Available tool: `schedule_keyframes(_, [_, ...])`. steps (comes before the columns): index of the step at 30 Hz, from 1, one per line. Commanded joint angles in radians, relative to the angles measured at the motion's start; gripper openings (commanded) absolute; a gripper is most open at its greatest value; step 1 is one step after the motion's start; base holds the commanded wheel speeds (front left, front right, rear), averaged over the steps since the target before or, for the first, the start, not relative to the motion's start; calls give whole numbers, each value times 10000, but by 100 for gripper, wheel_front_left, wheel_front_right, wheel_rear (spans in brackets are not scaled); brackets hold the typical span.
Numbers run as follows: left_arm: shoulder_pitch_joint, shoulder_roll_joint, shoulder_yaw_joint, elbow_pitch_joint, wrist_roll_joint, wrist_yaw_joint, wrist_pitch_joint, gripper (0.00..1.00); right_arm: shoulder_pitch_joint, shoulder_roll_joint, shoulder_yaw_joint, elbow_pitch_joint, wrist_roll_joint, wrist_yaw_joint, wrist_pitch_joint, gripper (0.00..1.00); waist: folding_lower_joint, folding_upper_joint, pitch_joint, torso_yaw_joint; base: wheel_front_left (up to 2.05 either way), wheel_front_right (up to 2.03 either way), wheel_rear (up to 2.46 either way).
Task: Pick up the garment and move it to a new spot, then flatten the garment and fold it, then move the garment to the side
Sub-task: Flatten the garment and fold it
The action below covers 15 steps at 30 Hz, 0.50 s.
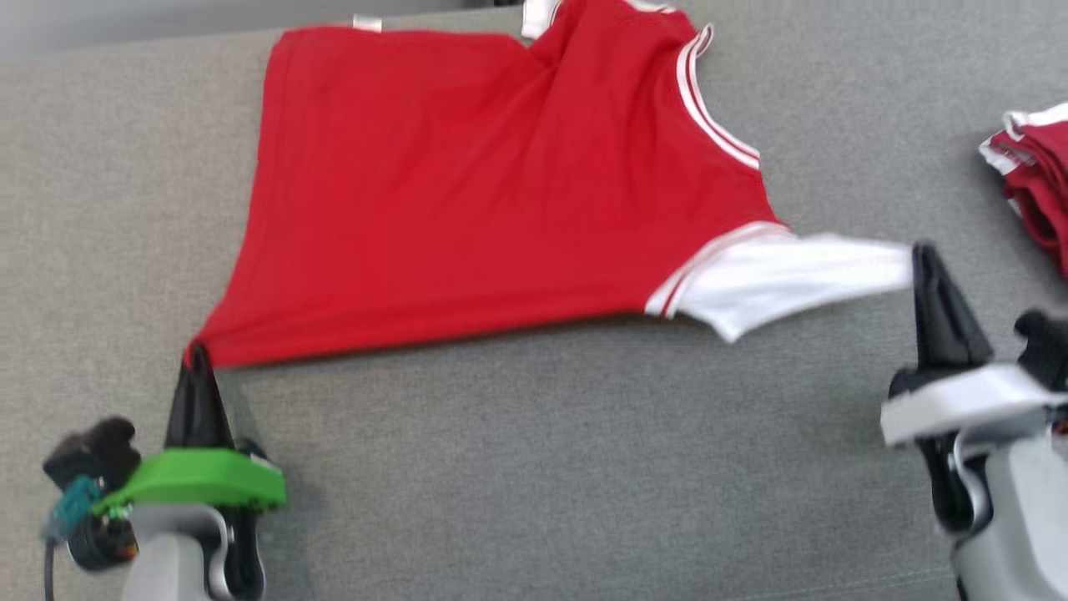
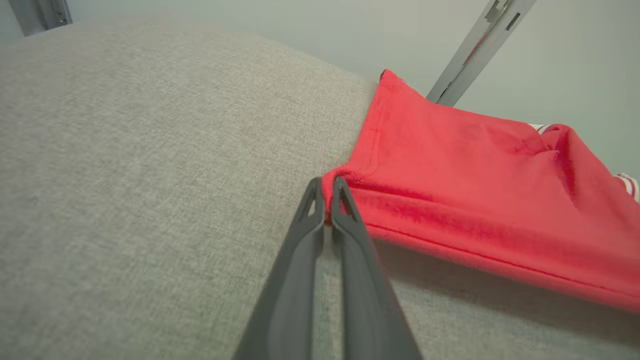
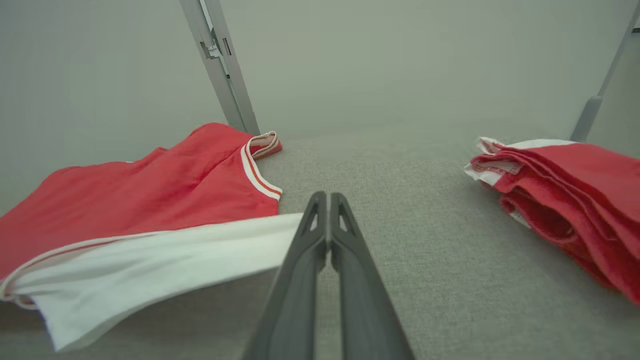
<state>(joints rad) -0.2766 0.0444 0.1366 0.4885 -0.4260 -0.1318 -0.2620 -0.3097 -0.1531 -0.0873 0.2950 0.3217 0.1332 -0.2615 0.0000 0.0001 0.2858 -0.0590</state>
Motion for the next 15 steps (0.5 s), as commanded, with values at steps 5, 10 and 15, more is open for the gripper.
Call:
schedule_keyframes(5, [1499, 120, -419, -194, -349, 183, -35, 0, 1573, 203, -252, 114, 78, -47, -46, 0, 0, -1, -1266, -23, 0, 0, 0])
schedule_keyframes(10, [2644, 113, -992, -590, -327, 402, -35, 0, 2660, 343, -281, 165, 90, -44, -46, 0, 0, -1, -1841, -3, 0, 0, 0])
schedule_keyframes(15, [3684, 107, -1510, -893, -139, 488, -34, 0, 3579, 408, -240, 208, 62, -44, -46, 0, 0, -1, -2253, 91, 0, 0, 0])
